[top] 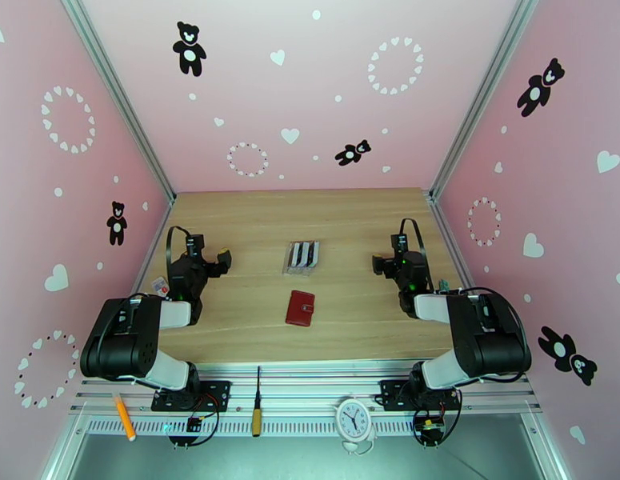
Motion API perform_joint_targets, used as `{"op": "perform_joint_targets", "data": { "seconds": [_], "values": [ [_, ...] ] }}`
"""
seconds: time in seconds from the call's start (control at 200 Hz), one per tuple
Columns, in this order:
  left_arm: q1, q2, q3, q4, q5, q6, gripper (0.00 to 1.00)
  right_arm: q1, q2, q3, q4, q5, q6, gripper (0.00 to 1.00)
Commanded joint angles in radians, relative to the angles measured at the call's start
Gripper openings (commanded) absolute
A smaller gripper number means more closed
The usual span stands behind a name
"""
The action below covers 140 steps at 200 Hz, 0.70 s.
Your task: Put the credit cards into the card holder
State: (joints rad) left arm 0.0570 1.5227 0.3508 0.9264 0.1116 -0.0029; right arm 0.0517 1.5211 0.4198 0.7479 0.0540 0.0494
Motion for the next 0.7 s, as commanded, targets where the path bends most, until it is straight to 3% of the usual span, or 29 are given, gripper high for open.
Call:
{"op": "perform_joint_targets", "data": {
  "seconds": [0.0,0.696],
  "values": [
    [-0.004,0.007,0.011,-0.018,-0.023,0.000,0.98,-0.003,0.009,0.007,0.018,0.004,0.004,0.99],
    [-0.022,0.005,0.013,-0.024,-0.066,0.006,0.98,-0.002,0.010,0.006,0.019,0.004,0.004,0.99]
  ]
}}
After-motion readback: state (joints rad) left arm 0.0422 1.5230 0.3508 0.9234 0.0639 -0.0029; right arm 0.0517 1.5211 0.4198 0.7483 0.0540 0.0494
